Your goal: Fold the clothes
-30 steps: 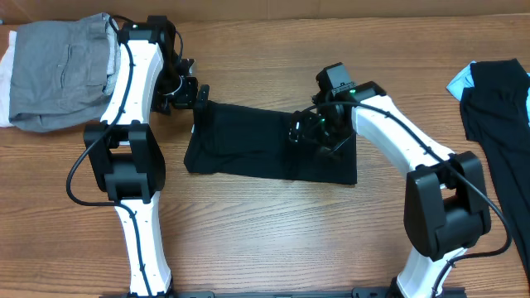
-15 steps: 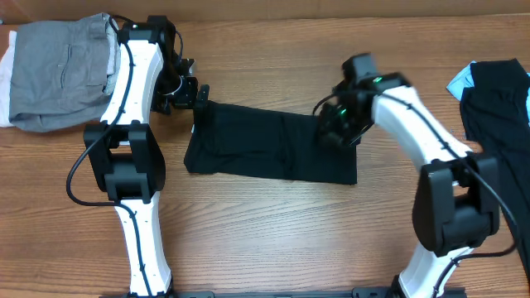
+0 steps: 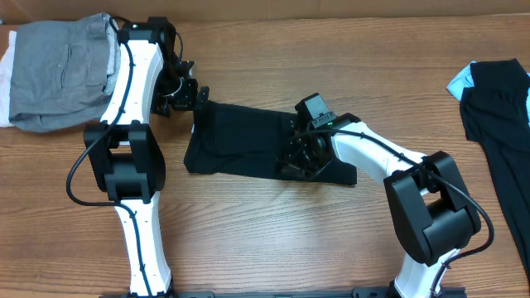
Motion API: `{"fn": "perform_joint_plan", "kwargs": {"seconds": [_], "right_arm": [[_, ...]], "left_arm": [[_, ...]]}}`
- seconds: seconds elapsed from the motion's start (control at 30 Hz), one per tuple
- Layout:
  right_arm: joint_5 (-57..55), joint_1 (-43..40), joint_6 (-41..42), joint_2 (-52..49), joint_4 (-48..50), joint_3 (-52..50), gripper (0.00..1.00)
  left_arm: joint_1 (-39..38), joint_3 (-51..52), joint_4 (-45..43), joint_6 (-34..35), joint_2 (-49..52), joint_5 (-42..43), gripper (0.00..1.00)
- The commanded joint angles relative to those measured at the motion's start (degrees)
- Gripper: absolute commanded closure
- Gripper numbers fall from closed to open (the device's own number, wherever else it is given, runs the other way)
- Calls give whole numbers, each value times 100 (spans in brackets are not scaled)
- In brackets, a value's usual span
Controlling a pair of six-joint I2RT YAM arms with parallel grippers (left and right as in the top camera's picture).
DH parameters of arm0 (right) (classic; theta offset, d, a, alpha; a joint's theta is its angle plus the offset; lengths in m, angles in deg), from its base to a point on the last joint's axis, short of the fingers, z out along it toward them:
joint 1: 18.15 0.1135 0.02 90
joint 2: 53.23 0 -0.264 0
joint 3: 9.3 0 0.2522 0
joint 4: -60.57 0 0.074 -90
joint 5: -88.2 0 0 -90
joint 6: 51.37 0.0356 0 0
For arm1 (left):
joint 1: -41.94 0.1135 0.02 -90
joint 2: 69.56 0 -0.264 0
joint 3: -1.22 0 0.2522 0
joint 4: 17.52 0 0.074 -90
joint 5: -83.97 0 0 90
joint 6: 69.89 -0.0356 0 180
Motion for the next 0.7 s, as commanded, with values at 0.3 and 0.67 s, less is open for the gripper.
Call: {"fn": "perform_joint_plan", "kwargs": {"seconds": [0.3,0.67], "right_arm": [[-1790,-1668,-1119,431,-3574,3150,0],[-1987,-3121,-1117,428,-4363,3375,0]], "left_arm": [[599,2,-160,-149,44,682,0],[1300,520,-140,-1067,44,1773,0]]}}
